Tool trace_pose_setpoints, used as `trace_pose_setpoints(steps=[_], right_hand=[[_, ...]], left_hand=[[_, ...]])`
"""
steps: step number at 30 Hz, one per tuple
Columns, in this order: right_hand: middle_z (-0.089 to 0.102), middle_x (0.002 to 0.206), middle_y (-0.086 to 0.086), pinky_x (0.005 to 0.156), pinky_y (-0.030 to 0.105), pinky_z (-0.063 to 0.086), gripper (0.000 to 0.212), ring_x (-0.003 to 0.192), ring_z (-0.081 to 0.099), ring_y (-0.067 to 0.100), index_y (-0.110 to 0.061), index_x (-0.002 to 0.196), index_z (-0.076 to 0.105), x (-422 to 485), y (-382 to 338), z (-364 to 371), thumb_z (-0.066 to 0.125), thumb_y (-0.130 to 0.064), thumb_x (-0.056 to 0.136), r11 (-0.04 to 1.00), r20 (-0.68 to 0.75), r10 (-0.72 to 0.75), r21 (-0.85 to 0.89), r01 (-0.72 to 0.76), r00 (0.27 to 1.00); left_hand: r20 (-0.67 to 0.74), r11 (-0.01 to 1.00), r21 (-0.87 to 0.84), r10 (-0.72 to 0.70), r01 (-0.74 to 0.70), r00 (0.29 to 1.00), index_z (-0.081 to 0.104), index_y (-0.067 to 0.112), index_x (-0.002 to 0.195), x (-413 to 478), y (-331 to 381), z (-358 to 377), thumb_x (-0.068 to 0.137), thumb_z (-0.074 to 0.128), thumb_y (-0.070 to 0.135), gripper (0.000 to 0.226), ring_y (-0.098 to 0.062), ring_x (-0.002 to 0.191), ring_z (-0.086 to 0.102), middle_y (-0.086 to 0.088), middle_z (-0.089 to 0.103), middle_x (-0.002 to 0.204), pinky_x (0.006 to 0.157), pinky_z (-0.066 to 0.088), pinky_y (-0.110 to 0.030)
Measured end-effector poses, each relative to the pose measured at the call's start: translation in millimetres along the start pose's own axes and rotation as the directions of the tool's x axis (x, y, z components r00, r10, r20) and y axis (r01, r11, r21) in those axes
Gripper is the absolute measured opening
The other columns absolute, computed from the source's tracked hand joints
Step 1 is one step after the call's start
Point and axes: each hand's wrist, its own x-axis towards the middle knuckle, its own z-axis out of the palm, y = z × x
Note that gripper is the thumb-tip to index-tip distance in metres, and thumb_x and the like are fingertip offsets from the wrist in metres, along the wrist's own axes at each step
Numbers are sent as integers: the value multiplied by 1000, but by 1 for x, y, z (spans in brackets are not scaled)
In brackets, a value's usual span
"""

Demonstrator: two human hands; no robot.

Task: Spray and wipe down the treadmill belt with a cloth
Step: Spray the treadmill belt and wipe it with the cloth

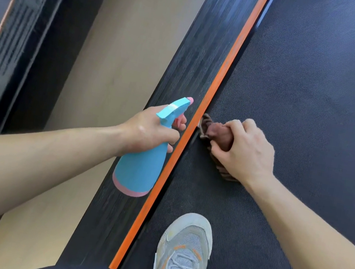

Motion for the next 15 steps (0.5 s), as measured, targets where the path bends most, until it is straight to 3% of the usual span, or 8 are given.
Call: trace_pose_setpoints(steps=[5, 7, 11, 15], right_hand=[[48, 118, 15, 93, 44, 48, 78, 106, 49, 35, -11, 130, 51, 36, 23, -41, 80, -56, 73, 989, -189, 119, 107, -100, 975], [44, 123, 18, 98, 44, 45, 83, 110, 46, 36, -8, 134, 46, 48, 24, -46, 83, -51, 73, 991, -123, 122, 68, -114, 985], [41, 121, 9, 90, 45, 50, 77, 111, 48, 34, -15, 135, 45, 10, 24, -31, 81, -43, 73, 999, 189, 38, 20, -42, 981], [50, 104, 6, 75, 42, 49, 63, 93, 49, 31, -20, 104, 65, -30, 31, -23, 81, -61, 59, 985, 80, -93, -140, 103, 992]], left_hand=[[-1, 999, 6, 50, -50, 999, 62, 21, 130, 7, 20, 1, 88, 60, 2, 47, -34, 89, 78, -4, 70, 123, 69, 54, -21], [-5, 997, 12, 70, -70, 998, 64, 26, 126, 9, 27, 4, 88, 60, 3, 45, -31, 87, 78, 1, 71, 122, 69, 55, -21], [6, 996, -33, 86, -86, 996, 63, 23, 131, 9, 32, 9, 88, 57, -2, 49, -24, 72, 72, -2, 71, 122, 84, 65, -38], [16, 997, 14, 79, -79, 997, 63, 18, 128, 8, 29, 12, 85, 60, 1, 46, -25, 74, 78, 0, 71, 120, 94, 62, -46]])
